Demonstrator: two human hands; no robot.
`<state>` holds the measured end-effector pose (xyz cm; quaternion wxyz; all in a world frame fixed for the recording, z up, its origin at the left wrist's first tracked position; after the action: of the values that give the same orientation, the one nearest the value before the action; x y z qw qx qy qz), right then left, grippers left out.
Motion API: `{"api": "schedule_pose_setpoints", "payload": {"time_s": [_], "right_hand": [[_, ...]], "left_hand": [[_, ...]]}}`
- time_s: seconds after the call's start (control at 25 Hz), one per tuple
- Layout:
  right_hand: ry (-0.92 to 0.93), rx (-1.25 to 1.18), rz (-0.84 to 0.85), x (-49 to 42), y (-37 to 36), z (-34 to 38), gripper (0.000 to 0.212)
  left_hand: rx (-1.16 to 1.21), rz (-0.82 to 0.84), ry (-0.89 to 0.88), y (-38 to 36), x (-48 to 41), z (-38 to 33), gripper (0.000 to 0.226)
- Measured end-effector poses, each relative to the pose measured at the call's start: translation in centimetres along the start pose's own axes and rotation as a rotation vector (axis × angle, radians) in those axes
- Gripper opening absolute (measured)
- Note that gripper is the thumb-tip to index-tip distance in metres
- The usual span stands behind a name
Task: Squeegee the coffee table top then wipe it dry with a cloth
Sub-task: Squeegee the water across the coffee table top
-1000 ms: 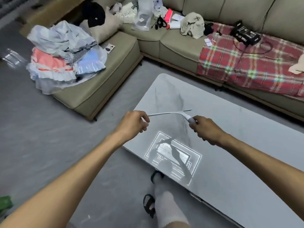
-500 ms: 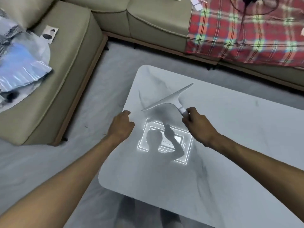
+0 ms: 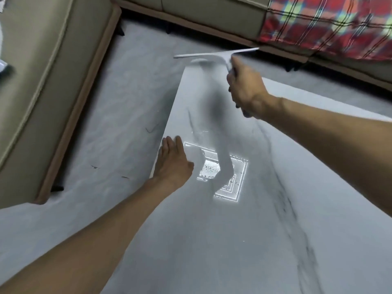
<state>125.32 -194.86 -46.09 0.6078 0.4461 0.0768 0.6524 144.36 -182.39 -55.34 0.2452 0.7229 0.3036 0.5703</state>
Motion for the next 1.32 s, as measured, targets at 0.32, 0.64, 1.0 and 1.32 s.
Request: {"api": "schedule_pose_setpoints", "payload": {"time_s": [0.32,0.64,1.0,1.32], "right_hand": [[0.087,0.405,0.059,2.0,-0.6,-3.4,0.04],[-0.018,0.411,0.208,12.8,2.4,-10.5,0.047],[-0.272,0.001,-0.076,3.4,4.4,-7.3,0.021],[-0.221,0.222,0.161,16.2,1.3,-10.8,0.047]], "left_hand": [[0.003,0.116,-0.051,1.2,-0.4,-0.3,0.076],[0.062,0.17,-0.044,2.2,-0.3,-0.5,0.066],[0.022,0.155,-0.044,1.6,-0.7,-0.5,0.055],[0.034,0.169,-0.06,2.0,-0.4,-0.4,0.054]]}}
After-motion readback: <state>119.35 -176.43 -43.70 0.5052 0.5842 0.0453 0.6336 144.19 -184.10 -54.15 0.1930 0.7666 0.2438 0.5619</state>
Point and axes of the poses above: each hand's wrist, its own x-axis away from the middle knuckle, its own y-axis out of the back of the hand, z = x × y, the point moved 2 cm from there along -x, towards the middle knuckle, and after that the axes turned 5 degrees about z, right-handed, at the moved point
